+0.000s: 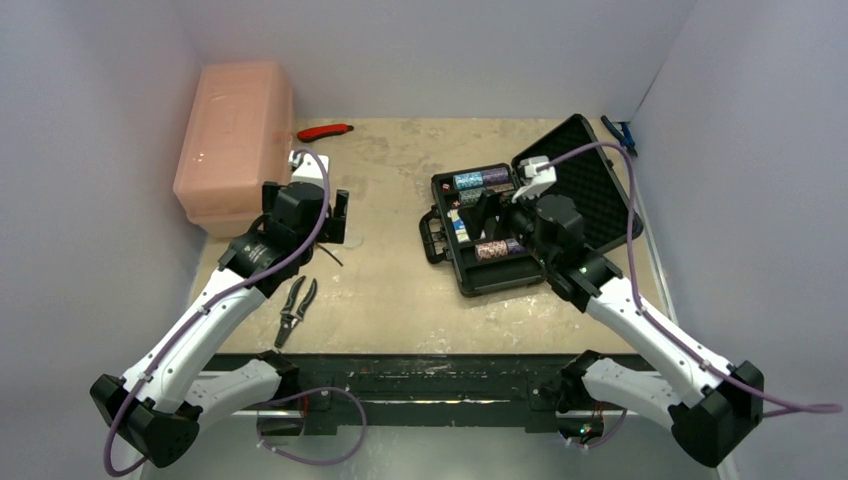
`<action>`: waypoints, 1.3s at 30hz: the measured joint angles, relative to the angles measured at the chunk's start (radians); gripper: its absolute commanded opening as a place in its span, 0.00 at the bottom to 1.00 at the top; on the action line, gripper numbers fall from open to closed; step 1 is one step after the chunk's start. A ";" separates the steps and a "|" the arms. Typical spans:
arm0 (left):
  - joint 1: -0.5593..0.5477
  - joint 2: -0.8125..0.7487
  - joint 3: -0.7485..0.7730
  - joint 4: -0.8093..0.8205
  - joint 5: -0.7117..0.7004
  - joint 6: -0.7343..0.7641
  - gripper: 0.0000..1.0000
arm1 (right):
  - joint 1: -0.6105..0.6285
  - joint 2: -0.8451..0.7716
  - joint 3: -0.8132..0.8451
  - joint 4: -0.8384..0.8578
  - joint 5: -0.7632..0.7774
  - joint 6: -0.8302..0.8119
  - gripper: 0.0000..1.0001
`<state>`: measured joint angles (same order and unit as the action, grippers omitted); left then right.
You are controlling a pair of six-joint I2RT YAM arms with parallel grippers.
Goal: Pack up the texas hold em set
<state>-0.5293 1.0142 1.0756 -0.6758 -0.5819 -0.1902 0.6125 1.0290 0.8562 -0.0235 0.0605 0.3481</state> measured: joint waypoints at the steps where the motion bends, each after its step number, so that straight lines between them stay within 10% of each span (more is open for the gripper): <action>1: 0.006 0.003 0.000 -0.001 -0.004 0.000 1.00 | 0.020 0.032 0.018 -0.006 -0.005 -0.001 0.99; 21: 0.272 -0.100 0.017 -0.118 0.043 -0.166 1.00 | 0.331 0.922 0.837 -0.367 0.186 0.064 0.99; 39: 0.274 -0.157 0.017 -0.118 0.066 -0.169 1.00 | 0.361 1.307 1.294 -0.595 0.225 0.162 0.92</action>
<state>-0.2554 0.8570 1.0924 -0.7940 -0.5163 -0.3588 0.9733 2.3356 2.1506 -0.6186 0.2859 0.5102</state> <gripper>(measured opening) 0.998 0.941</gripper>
